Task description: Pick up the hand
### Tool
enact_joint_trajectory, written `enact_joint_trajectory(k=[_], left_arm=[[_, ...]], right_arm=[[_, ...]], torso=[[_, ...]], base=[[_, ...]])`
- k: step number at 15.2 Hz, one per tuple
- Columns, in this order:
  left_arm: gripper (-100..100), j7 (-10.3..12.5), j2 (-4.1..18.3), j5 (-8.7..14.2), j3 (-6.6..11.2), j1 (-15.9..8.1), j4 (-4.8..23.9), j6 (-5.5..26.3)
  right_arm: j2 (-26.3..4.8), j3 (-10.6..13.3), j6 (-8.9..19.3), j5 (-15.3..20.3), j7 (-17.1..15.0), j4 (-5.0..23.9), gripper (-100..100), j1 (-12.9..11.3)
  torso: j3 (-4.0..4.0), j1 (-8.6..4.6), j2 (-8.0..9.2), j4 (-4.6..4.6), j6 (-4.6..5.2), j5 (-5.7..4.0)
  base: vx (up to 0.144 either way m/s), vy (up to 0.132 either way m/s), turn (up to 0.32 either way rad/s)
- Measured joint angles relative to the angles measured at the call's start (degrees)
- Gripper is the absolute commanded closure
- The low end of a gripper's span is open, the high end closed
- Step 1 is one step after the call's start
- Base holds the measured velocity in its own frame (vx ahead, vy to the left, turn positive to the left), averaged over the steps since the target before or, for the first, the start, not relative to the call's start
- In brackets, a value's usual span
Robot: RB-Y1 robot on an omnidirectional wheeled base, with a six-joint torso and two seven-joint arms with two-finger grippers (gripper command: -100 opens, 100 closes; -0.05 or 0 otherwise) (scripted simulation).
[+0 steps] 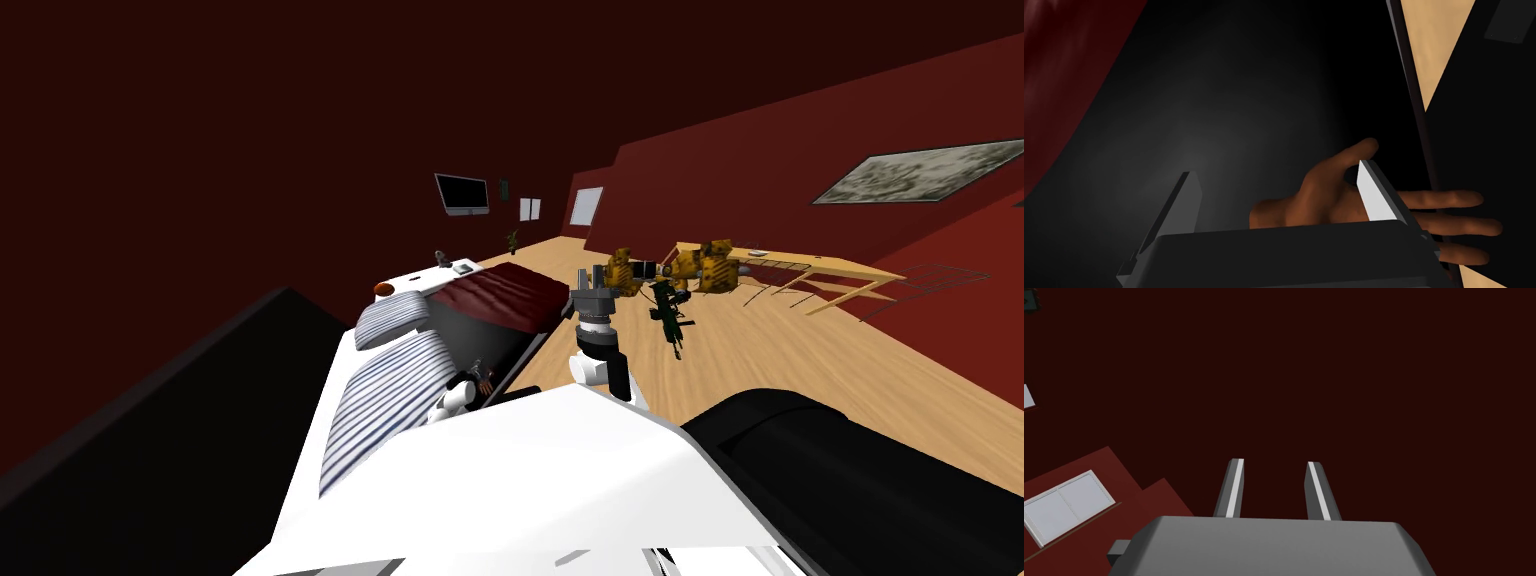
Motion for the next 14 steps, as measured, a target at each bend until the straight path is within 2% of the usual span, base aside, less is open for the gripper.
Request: enact_joint_trajectory(k=[2,3,4,8,9,10,11,13,14], left_arm=[[-100,-0.25,-0.05,4.27,-2.92,-2.25,4.37,-0.33],[-100,-0.20,-0.84,3.87,-2.53,-2.23,5.26,0.30],[-100,-0.65,-1.07,6.70,-4.23,-3.27,7.58,0.41],[-100,-0.35,-2.58,5.03,-2.84,-2.93,8.46,2.34],[-100,-0.27,-3.25,5.39,-2.94,-3.50,9.60,2.67],[-100,0.80,-4.50,3.15,-2.00,-3.05,9.53,3.82],[-100,1.23,-5.20,3.24,-2.20,-3.12,10.10,4.53],[-100,-0.41,-6.10,7.46,-3.81,-4.91,13.53,4.31],[-100,-1.69,-7.28,10.15,-4.57,-5.87,15.88,4.23]], right_arm=[[0.00,0.00,0.00,0.00,0.00,0.00,0,0.00],[0.00,0.00,0.00,0.00,0.00,0.00,0,0.00],[-0.01,0.00,0.00,0.00,0.00,0.00,0,0.00],[0.00,0.00,0.00,0.00,0.00,0.00,0,0.00],[0.00,0.00,0.00,0.00,0.00,0.00,0,0.00],[-0.01,0.00,0.00,0.00,0.00,0.00,0,0.01],[-0.01,-0.01,0.00,0.00,0.00,0.00,0,0.01],[-0.01,-0.01,0.00,0.00,0.00,0.00,0,0.01],[-0.01,-0.01,0.00,0.00,0.00,0.00,0,0.01]], torso=[[-0.04,0.08,-0.08,-0.02,0.00,0.01],[-0.06,0.13,-0.10,-0.03,-0.01,0.03],[-0.08,0.20,-0.14,-0.03,-0.01,0.03],[-0.03,-0.03,-0.05,-0.02,-0.02,0.00],[-0.04,-0.03,-0.07,-0.02,0.00,-0.01],[-0.09,0.12,-0.16,-0.03,-0.01,0.02],[-0.13,0.22,-0.24,-0.05,-0.02,0.04],[-0.16,0.24,-0.28,-0.06,-0.02,0.05],[-0.19,0.37,-0.34,-0.07,-0.02,0.07]], base=[[0.041,0.073,-0.078],[0.050,0.096,-0.059],[0.053,0.100,-0.053],[0.025,0.037,-0.005],[0.075,0.101,-0.068],[0.088,0.115,-0.060],[0.070,0.090,-0.023],[0.089,0.128,-0.017],[0.097,0.160,-0.030]])
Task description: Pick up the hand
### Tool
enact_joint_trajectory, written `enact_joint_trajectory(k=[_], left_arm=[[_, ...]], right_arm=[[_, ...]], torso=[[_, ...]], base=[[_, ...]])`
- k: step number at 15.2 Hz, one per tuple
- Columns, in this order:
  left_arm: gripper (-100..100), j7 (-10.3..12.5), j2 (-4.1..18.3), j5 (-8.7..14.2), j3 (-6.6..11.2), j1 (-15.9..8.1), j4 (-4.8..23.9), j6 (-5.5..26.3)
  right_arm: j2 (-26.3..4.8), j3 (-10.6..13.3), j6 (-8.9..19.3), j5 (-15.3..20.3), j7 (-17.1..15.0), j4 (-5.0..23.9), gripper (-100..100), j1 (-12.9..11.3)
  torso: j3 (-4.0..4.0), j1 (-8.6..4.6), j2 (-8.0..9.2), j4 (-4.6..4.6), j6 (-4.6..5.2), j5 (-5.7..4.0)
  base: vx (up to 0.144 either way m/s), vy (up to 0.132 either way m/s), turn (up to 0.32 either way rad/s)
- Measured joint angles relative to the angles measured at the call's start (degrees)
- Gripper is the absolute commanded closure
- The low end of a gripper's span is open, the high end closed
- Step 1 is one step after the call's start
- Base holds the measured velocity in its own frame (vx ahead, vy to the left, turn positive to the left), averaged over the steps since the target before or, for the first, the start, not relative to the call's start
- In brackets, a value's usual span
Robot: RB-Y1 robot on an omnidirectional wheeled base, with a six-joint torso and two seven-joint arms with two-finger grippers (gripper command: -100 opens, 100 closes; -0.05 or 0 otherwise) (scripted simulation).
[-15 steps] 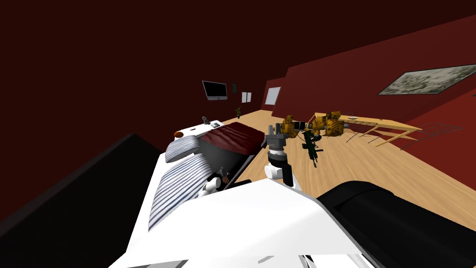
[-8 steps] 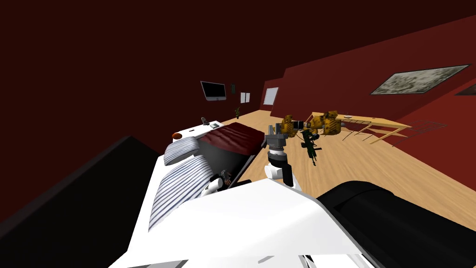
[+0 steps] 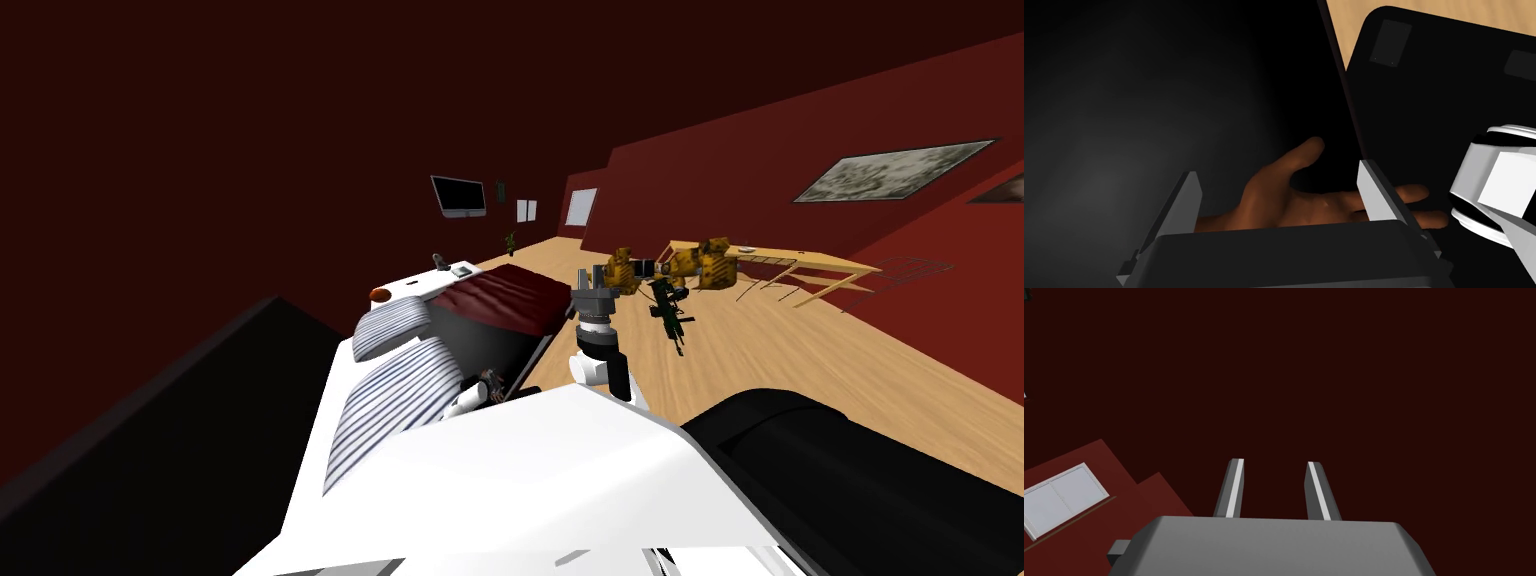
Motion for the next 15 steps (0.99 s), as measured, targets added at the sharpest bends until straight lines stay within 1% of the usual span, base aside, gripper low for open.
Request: enact_joint_trajectory(k=[1,2,3,5,6,7,8,9,10,11,12,13,14,15], left_arm=[[-100,1.38,-0.69,-2.74,0.36,0.85,-0.64,0.62],[-100,2.40,-1.65,-3.43,0.42,1.20,-0.20,1.06],[-100,2.09,-2.50,-2.45,0.28,0.73,1.10,1.11],[-100,2.28,-3.14,-2.65,0.33,0.59,1.53,1.51],[-100,0.70,-3.45,-0.43,0.14,0.65,2.77,0.65],[-100,-0.27,-3.63,-0.12,0.12,1.31,2.94,-0.22],[-100,0.20,-3.60,-1.34,0.24,2.01,2.22,-0.50],[-100,0.66,-3.63,-1.91,0.29,2.53,1.86,-0.72],[-100,0.55,-3.72,-1.71,0.22,3.00,1.89,-1.18],[-100,0.58,-3.74,-2.17,0.28,3.84,1.50,-1.66],[-100,0.97,-3.70,-3.24,0.48,4.94,0.73,-2.04],[-100,0.39,-3.93,-2.18,0.14,5.43,1.24,-2.98],[-100,-0.30,-4.17,-1.71,0.00,6.10,1.51,-4.03],[-100,0.03,-4.29,-3.26,0.56,7.05,0.85,-4.43]], right_arm=[[0.00,0.00,0.00,0.00,0.00,0.00,0,0.00],[0.00,0.00,0.00,0.00,0.00,0.00,0,0.00],[0.00,0.00,0.00,0.00,0.00,0.00,0,0.00],[0.01,0.00,0.00,0.00,0.00,0.00,0,0.00],[0.01,0.01,0.00,0.00,0.00,0.00,0,-0.01],[0.01,0.01,0.00,0.00,0.00,0.00,0,-0.01],[0.01,0.01,0.00,0.00,0.00,0.00,0,0.00],[0.02,0.01,0.00,0.00,0.00,0.00,0,-0.01],[0.02,0.02,0.00,0.00,0.00,0.00,0,-0.01],[0.02,0.02,0.00,0.00,0.00,0.00,0,-0.01],[0.02,0.02,0.00,0.00,0.00,0.00,0,-0.01],[0.02,0.02,0.00,0.00,0.00,0.00,0,-0.01],[0.02,0.02,0.00,0.00,0.00,0.00,0,-0.01],[0.02,0.02,0.00,0.00,0.00,0.00,0,-0.02]], torso=[[-0.01,0.08,0.00,-0.01,-0.02,0.02],[-0.02,0.06,-0.02,-0.01,-0.01,0.02],[-0.02,0.00,-0.03,-0.01,-0.01,0.01],[0.05,-0.17,0.10,0.01,-0.01,-0.03],[0.06,-0.32,0.11,0.02,0.01,-0.05],[0.05,-0.43,0.09,0.01,0.01,-0.08],[0.06,-0.50,0.12,0.02,0.00,-0.10],[0.08,-0.55,0.15,0.02,0.00,-0.11],[0.08,-0.58,0.16,0.03,0.01,-0.11],[0.07,-0.60,0.14,0.02,0.01,-0.12],[0.07,-0.60,0.12,0.02,0.01,-0.12],[0.04,-0.60,0.08,0.01,0.01,-0.12],[0.14,-0.60,-0.02,0.04,0.00,-0.11],[0.27,-0.62,-0.13,0.09,0.01,-0.11]], base=[[0.101,0.143,-0.012],[0.095,0.119,-0.002],[0.074,0.103,0.003],[0.051,0.042,-0.060],[0.079,0.004,-0.130],[0.059,-0.004,-0.038],[0.048,-0.009,-0.021],[0.052,-0.015,-0.053],[0.067,-0.018,-0.085],[0.072,-0.012,-0.103],[0.088,-0.009,-0.111],[0.067,-0.005,-0.073],[-0.001,-0.005,-0.032],[-0.002,0.000,-0.015]])
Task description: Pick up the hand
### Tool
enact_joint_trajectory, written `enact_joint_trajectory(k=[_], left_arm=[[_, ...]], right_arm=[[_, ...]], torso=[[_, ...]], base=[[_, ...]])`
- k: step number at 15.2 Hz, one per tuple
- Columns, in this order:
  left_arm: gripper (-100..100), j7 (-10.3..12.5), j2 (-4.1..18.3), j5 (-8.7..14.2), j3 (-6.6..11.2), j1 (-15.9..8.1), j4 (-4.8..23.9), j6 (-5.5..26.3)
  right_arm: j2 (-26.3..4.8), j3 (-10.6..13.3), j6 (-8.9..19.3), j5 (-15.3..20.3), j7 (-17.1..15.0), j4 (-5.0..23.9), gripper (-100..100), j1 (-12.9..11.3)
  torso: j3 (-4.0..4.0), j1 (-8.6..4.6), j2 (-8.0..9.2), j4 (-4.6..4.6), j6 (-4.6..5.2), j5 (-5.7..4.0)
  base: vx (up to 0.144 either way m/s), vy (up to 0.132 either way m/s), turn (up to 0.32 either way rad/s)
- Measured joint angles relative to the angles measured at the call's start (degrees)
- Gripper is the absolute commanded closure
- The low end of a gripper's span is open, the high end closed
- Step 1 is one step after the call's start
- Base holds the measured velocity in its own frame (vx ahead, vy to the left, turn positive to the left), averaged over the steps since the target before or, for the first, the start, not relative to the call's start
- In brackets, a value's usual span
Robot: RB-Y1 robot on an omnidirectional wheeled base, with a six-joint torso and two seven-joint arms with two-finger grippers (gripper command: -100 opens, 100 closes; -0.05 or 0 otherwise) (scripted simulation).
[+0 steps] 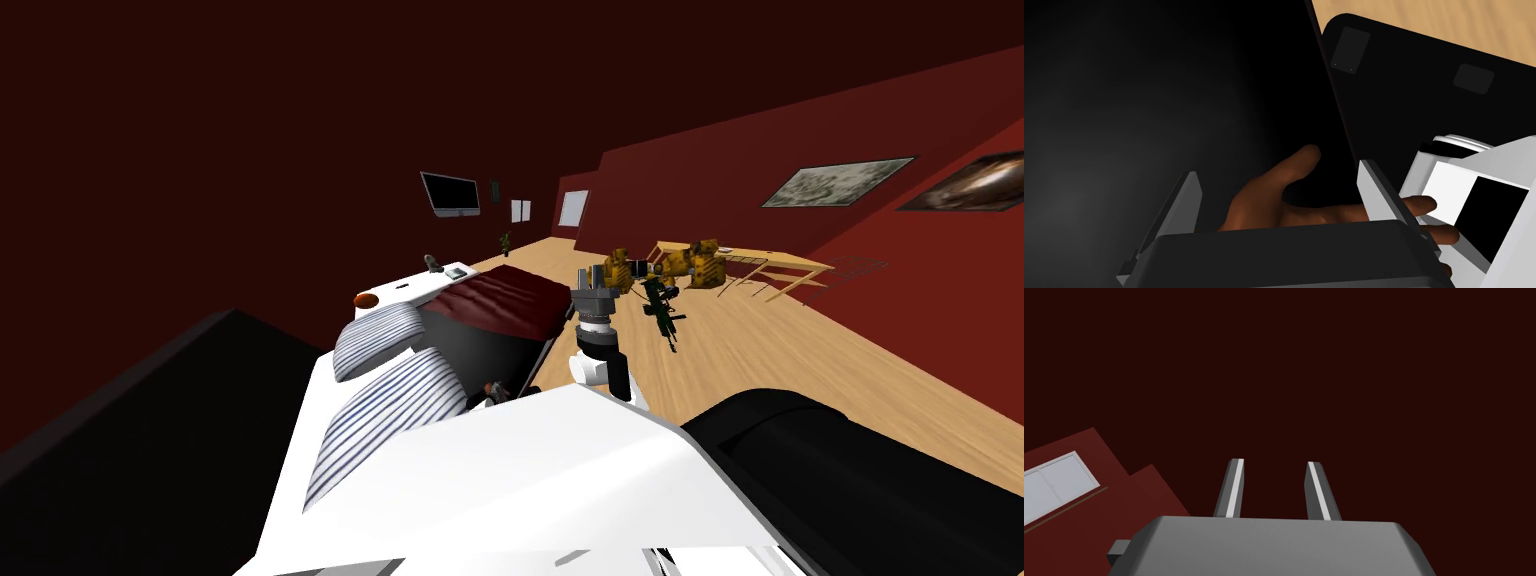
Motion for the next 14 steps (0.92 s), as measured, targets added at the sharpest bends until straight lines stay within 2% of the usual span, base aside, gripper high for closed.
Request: enact_joint_trajectory(k=[1,6,8,10,11,12,13,14], left_arm=[[100,0.29,-0.02,-0.52,0.19,0.23,-0.22,-0.04],[100,0.07,0.06,-0.63,0.06,0.06,-0.32,0.00],[100,1.23,0.10,-1.66,0.63,-1.21,-0.41,1.61],[100,1.24,0.45,-0.18,0.03,-2.55,0.10,2.46],[100,1.82,0.65,-0.92,0.23,-3.11,-0.23,3.28],[100,2.02,0.79,-0.44,0.09,-4.00,0.04,3.97],[100,1.17,0.87,1.67,-0.42,-5.30,1.12,4.28],[100,1.23,1.00,1.47,-0.43,-5.91,1.09,4.84]], right_arm=[[0.00,0.00,0.00,0.00,0.00,0.00,0,0.00],[0.00,0.00,0.00,0.00,0.00,0.00,0,0.00],[0.00,0.00,0.00,0.00,0.00,0.00,0,0.00],[0.00,0.00,0.00,0.00,0.00,0.00,0,0.00],[0.00,0.00,0.00,0.00,0.00,0.00,0,0.00],[0.00,0.00,0.00,0.00,0.00,0.00,0,0.00],[0.00,0.00,0.00,0.00,0.00,0.00,0,0.00],[0.00,0.00,0.00,0.00,0.00,0.00,0,0.00]], torso=[[-0.01,0.00,-0.05,0.00,0.00,0.00],[-0.25,-0.05,-0.35,-0.19,-0.05,0.15],[-0.23,-0.04,-0.32,-0.16,-0.08,0.15],[-0.20,-0.01,-0.26,-0.16,-0.09,0.15],[-0.15,-0.01,-0.18,-0.14,-0.10,0.15],[-0.12,0.00,-0.13,-0.13,-0.10,0.16],[-0.11,-0.01,-0.11,-0.12,-0.10,0.16],[-0.09,-0.02,-0.08,-0.12,-0.11,0.16]], base=[[0.000,0.000,0.000],[-0.007,0.001,0.021],[-0.038,0.004,0.105],[-0.070,0.009,0.092],[-0.084,0.009,0.093],[-0.084,0.009,0.074],[-0.083,0.002,0.074],[-0.048,0.000,0.027]])
